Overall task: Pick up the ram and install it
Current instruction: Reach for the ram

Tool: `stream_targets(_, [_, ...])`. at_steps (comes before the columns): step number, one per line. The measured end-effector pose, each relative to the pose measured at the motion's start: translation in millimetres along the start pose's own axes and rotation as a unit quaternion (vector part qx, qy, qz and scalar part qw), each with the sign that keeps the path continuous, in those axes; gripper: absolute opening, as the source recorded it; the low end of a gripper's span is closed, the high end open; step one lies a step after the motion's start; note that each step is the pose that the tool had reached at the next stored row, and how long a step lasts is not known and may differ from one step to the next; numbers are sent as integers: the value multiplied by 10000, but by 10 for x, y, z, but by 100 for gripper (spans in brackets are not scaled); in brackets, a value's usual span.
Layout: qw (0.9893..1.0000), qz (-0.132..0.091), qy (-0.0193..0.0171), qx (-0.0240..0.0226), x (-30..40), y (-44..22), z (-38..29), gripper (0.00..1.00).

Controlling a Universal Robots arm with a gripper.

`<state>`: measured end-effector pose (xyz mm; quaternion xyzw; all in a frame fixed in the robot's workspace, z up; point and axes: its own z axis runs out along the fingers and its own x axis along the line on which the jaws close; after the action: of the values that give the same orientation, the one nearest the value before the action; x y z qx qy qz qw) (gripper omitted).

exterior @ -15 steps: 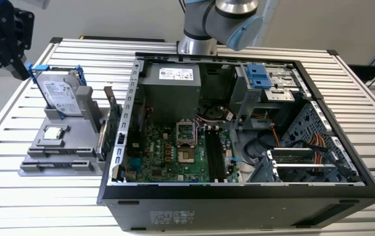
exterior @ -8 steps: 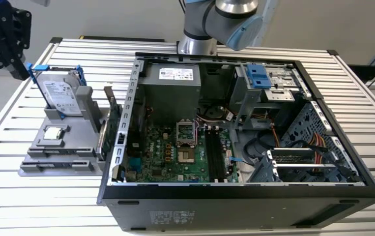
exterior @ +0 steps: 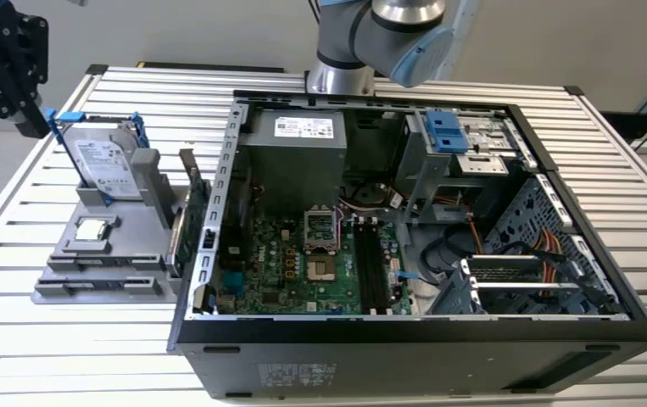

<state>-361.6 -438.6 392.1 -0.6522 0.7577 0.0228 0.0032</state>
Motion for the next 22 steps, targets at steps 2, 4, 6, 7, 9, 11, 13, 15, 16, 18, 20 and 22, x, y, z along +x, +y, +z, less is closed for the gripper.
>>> stream_targets(2, [9998,-174,5,-6,0,0,0,0])
stream_targets(4, [9994,-356,11,-13,0,0,0,0])
stream_targets(6, [9986,-531,16,-19,0,0,0,0])
stream_targets(7, [9981,-611,18,-21,0,0,0,0])
stream_targets(9, [9970,-774,24,-27,0,0,0,0])
stream_targets(11, [9957,-926,28,-32,0,0,0,0])
stream_targets(13, [9943,-1066,32,-37,0,0,0,0])
stream_targets(15, [9928,-1199,37,-42,0,0,0,0])
stream_targets(16, [9920,-1263,39,-44,0,0,0,0])
stream_targets(18, [9906,-1368,42,-47,-1,0,0,0])
stream_targets(20, [9896,-1438,44,-50,-1,0,0,0])
stream_targets(22, [9896,-1439,44,-50,0,0,0,0])
